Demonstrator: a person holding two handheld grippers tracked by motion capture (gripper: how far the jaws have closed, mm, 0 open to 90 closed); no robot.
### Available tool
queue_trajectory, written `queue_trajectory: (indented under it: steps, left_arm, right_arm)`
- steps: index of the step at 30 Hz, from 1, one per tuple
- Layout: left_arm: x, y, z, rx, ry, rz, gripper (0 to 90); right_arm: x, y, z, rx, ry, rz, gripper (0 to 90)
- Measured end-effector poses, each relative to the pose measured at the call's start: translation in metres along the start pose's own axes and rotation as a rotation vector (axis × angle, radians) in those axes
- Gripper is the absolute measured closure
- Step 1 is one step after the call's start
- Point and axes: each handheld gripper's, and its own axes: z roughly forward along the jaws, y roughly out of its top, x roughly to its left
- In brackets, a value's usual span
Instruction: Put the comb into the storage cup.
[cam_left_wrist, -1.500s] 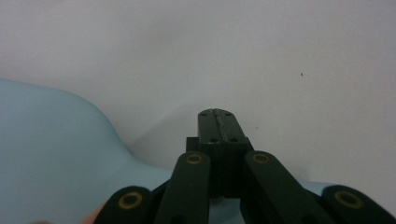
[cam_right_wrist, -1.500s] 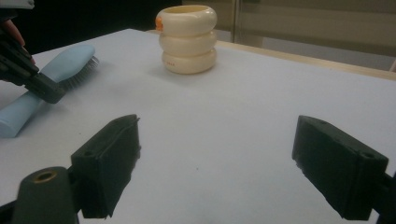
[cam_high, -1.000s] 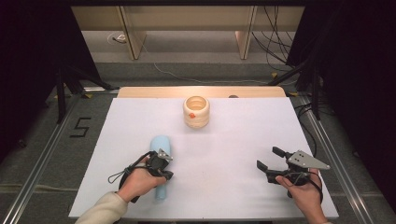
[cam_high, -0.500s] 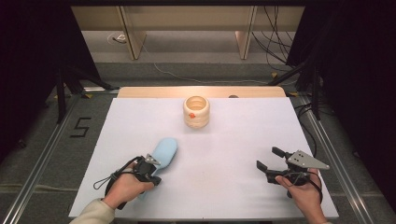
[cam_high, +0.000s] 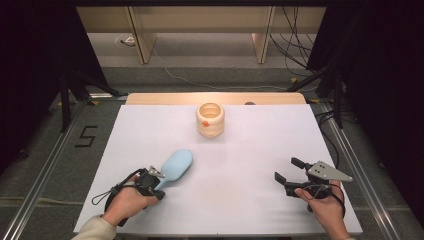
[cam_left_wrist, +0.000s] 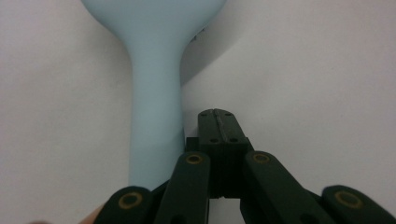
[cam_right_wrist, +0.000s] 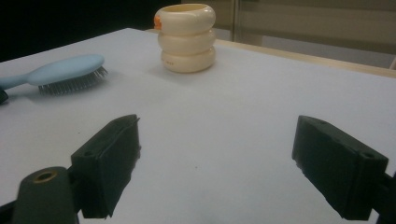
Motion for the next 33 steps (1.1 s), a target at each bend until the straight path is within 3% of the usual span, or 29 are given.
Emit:
queue_trajectory:
  steps: [9,15,16,17,18,20,24,27,30,33]
  left_arm:
    - [0.002,-0.002,-0.001,0.002,0.005,0.001,89.2]
    - [0.000,-0.001,-0.004,0.010,-0.029,-0.004,80.5]
    - [-0.001,-0.001,-0.005,0.001,-0.042,-0.010,73.1]
    - [-0.001,0.000,-0.006,-0.010,-0.052,-0.015,73.1]
    - [-0.001,0.000,-0.008,-0.024,-0.065,-0.016,61.3]
    - [-0.002,0.000,-0.010,-0.050,-0.101,-0.021,56.0]
    - [-0.006,0.002,-0.016,-0.086,-0.115,-0.009,39.2]
    - [-0.006,0.003,-0.020,-0.105,-0.129,-0.009,33.8]
    - [-0.005,0.004,-0.023,-0.103,-0.102,0.015,22.5]
    - [-0.003,0.005,-0.025,-0.103,-0.052,0.014,13.9]
  right_arm:
    - [0.000,0.000,0.000,0.003,0.000,0.002,16.1]
    - [0.000,0.000,0.000,0.005,-0.006,0.004,16.1]
    - [0.000,0.000,0.000,0.003,-0.006,0.004,16.1]
    - [0.000,0.000,0.000,0.003,-0.006,0.004,16.1]
    - [0.000,0.000,0.000,0.006,-0.006,0.002,16.1]
    - [0.000,0.000,0.000,0.006,-0.006,0.001,16.1]
    - [-0.001,-0.001,0.001,0.009,-0.008,0.002,16.1]
    - [0.000,-0.001,0.001,0.010,-0.007,0.001,16.1]
    - [0.000,-0.001,0.001,0.008,-0.007,0.002,16.1]
    - [-0.001,-0.001,0.001,0.010,-0.008,0.003,16.1]
